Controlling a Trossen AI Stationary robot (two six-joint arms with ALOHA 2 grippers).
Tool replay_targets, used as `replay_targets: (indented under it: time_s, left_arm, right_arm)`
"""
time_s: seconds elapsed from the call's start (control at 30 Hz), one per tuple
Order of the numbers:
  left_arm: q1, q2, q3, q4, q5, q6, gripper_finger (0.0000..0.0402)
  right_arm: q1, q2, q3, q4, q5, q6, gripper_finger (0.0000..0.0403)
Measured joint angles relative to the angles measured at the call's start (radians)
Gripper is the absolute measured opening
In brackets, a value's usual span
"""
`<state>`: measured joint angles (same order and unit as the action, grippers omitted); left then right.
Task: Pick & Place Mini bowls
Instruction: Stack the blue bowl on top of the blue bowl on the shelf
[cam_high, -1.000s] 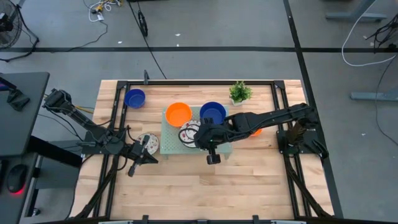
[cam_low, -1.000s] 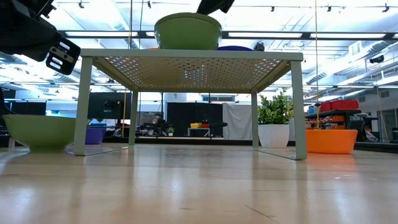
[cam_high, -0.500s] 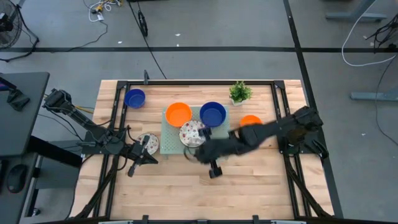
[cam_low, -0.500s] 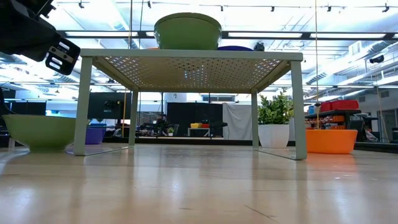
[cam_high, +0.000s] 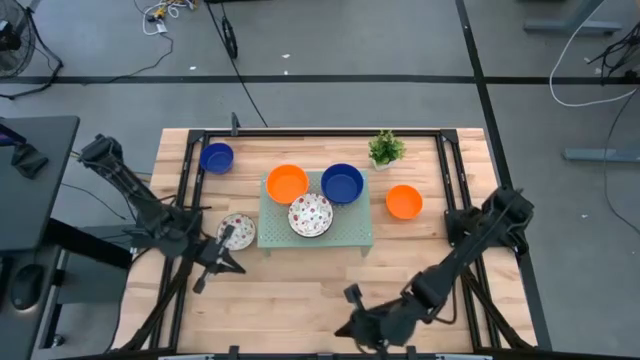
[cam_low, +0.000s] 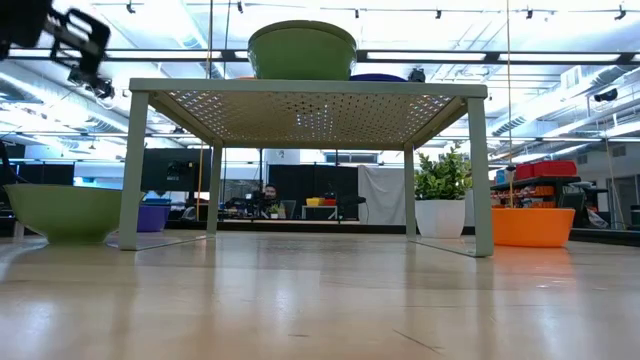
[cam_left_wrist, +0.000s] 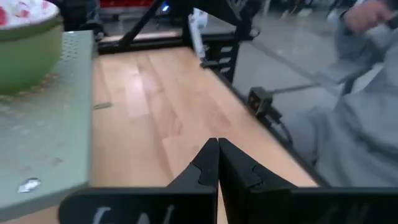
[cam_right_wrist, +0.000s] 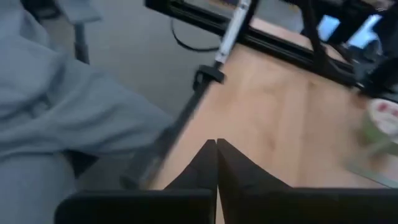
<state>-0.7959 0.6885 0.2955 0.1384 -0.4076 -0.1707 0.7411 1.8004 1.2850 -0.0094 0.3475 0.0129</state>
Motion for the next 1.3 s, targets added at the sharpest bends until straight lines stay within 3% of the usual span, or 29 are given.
replay_targets:
  time_s: [0.1,0.2,0.33,0.5,0.63,0.77,0.97,1.13,1.3]
  left_arm:
    - [-0.054,0.033,0.097,-0.188,-0.108,-0.047,0.0003]
    - [-0.091,0.095,0.189,-0.352,-0.201,-0.125,0.0004]
    - [-0.078,0.179,0.33,-0.681,-0.333,-0.384,0.0003]
    - [0.043,0.256,0.482,-1.221,-0.392,-0.836,0.0004]
    - [0.214,0.265,0.506,-1.475,-0.389,-1.007,0.0017]
    - [0.417,0.25,0.491,-1.506,-0.351,-0.952,0.0056]
    - [0.75,0.254,0.463,-1.38,-0.29,-0.663,0.0131]
    - [1.038,0.254,0.427,-1.194,-0.149,-0.367,0.0175]
    - [1.267,0.256,0.415,-1.133,-0.019,-0.258,0.0196]
  right_arm:
    - [0.03,0.0,-0.095,0.151,0.043,-0.032,0.0004]
    - [0.037,0.0,-0.134,0.195,0.067,-0.046,0.0004]
    - [0.019,0.0,-0.137,0.193,0.083,-0.047,0.0006]
    - [-0.001,0.0,-0.137,0.193,0.086,-0.044,0.0007]
    - [-0.002,0.0,-0.137,0.187,0.085,-0.024,0.0007]
    - [-0.002,0.0,-0.137,0.187,0.082,-0.03,0.0007]
    - [-0.003,0.0,-0.137,0.187,0.082,-0.055,0.0007]
    - [-0.005,0.0,-0.136,0.182,0.082,-0.055,0.0007]
    - [-0.005,0.0,-0.136,0.175,0.082,-0.055,0.0007]
